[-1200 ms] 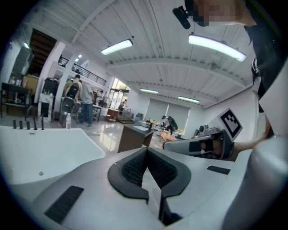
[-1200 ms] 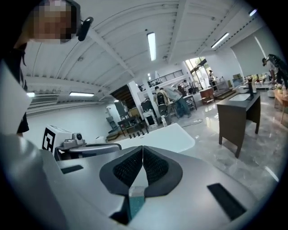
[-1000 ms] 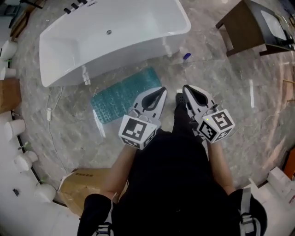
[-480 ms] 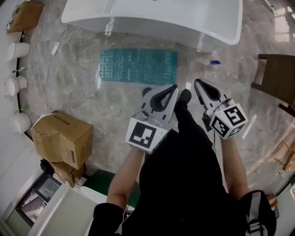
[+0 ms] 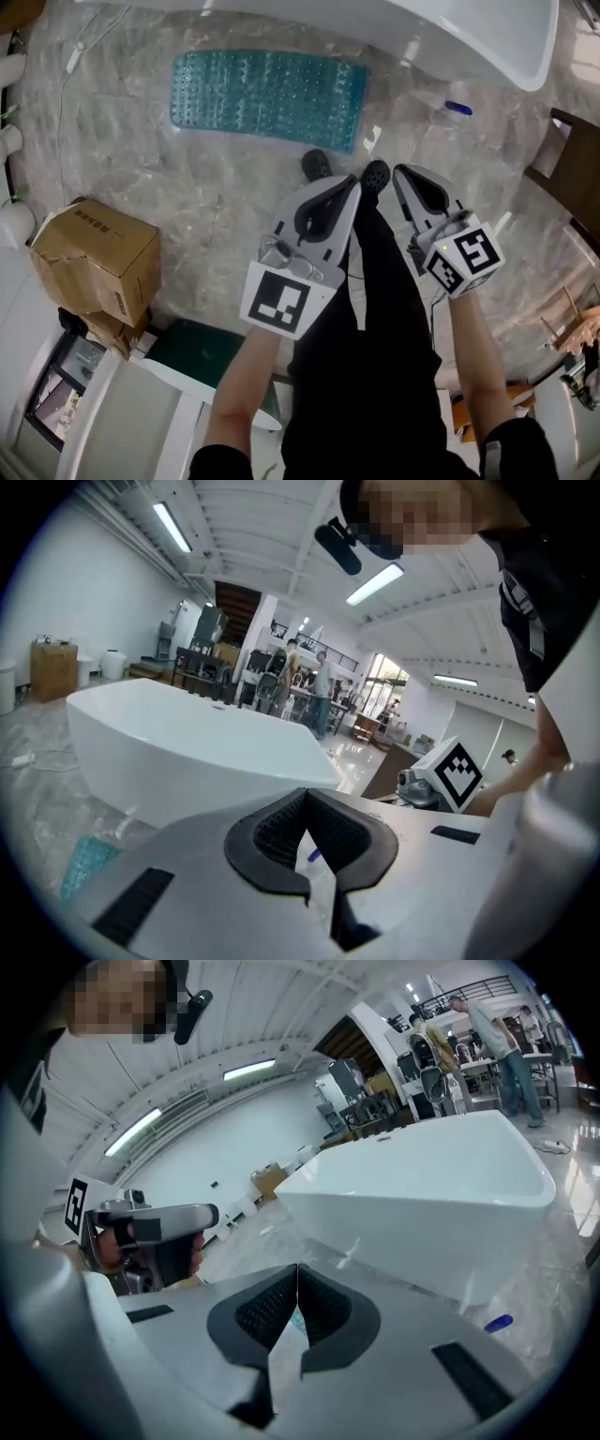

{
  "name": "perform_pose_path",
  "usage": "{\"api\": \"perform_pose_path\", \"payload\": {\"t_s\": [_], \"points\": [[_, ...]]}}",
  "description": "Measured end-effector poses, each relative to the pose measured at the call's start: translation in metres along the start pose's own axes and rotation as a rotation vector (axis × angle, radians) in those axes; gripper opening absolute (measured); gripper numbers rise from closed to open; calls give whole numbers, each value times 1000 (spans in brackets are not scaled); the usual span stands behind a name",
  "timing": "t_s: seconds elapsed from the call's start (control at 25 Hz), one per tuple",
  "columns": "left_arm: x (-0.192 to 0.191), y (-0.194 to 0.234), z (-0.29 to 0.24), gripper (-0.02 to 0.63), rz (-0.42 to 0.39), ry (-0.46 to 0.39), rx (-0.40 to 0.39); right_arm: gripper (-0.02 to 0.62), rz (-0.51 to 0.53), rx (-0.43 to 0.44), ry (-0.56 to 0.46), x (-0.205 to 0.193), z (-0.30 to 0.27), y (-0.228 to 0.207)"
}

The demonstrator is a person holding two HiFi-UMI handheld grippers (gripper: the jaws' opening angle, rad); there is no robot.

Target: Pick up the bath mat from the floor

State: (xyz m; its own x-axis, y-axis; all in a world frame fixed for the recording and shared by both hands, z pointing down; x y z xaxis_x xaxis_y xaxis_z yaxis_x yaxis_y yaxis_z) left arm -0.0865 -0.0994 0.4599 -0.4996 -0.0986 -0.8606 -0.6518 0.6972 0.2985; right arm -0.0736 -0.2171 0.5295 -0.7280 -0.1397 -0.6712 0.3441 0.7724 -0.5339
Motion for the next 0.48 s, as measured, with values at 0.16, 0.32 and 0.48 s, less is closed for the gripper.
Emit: {"api": "perform_pose_path", "payload": {"t_s": [0.16, 0.32, 0.48], "points": [[-62, 41, -38, 2, -13, 52, -25, 14, -15, -29, 47, -60, -59, -49], [-137, 73, -68, 2, -59, 131, -69, 14, -39, -77, 89, -129, -114, -100], [-206, 101, -100, 2, -15, 171, -58, 14, -67, -94, 129, -191, -171, -151]]}}
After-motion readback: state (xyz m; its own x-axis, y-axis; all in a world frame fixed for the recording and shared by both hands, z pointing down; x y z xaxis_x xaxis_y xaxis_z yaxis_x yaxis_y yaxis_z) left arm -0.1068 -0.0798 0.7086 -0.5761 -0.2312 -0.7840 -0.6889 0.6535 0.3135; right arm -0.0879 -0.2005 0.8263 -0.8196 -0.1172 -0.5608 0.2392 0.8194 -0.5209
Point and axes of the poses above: the fingertips, and each gripper's own axes: z backward along the fingers, y to its left, x out of its top, the point moved 4 cm from there along z, backward along the fingers, and after that the axes turned 4 degrees about -z, right-handed, at the moved point
